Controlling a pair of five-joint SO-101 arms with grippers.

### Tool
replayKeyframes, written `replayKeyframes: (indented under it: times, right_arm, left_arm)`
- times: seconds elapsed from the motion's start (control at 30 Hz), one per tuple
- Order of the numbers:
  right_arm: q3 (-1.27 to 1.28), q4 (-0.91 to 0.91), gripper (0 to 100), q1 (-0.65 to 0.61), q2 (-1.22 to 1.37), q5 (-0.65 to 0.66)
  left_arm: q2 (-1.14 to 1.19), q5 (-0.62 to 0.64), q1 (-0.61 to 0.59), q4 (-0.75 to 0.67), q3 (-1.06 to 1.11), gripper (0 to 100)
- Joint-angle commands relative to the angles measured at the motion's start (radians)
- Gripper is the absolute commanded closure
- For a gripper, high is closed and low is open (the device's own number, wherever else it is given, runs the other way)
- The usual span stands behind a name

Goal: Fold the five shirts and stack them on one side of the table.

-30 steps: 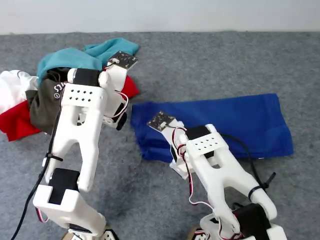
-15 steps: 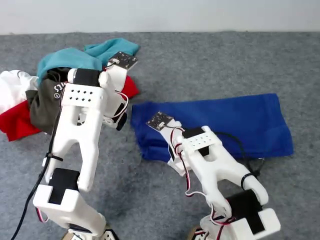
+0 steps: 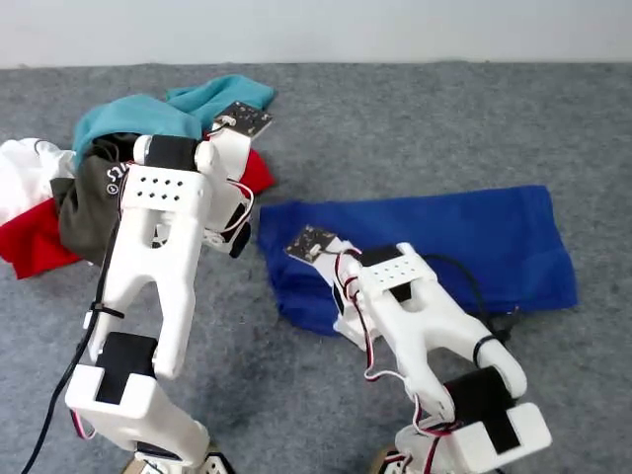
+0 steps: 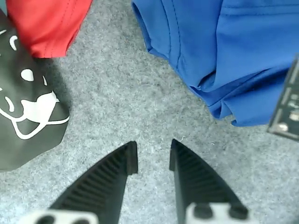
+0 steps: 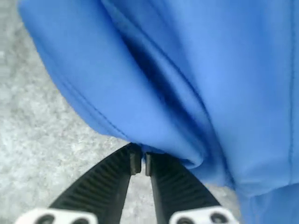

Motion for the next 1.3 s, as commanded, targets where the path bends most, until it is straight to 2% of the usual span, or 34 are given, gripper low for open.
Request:
replayKeyframes:
  times: [0.0, 0.13, 0.27, 0.77, 0.97, 1.17, 1.27]
  right_arm:
    - [-0.089, 0.094, 98.9, -0.018, -0.091, 0.009]
    - [-0.149, 0.157, 98.9, -0.013, -0.200, 0.014]
    - [-0.146, 0.130, 98.9, -0.013, -0.232, 0.015]
    - [-0.152, -0.179, 98.7, 0.131, -0.036, 0.002]
    - [-0.152, -0.260, 98.6, 0.133, -0.030, -0.100]
    - [-0.152, -0.311, 86.7, 0.137, -0.024, -0.155]
    - [-0.152, -0.354, 84.2, 0.170, -0.021, -0.163]
  left_arm:
    - [-0.051, -0.006, -0.008, 0.018, -0.002, 87]
    - [-0.051, -0.006, -0.008, 0.018, -0.002, 87]
    - [-0.051, -0.006, -0.008, 0.018, -0.002, 87]
    - [-0.043, -0.006, -0.006, 0.018, -0.002, 87]
    - [-0.041, -0.008, -0.006, 0.018, -0.002, 87]
    - [-0.041, -0.008, -0.006, 0.018, -0.002, 87]
    - [-0.041, -0.008, -0.006, 0.018, -0.002, 87]
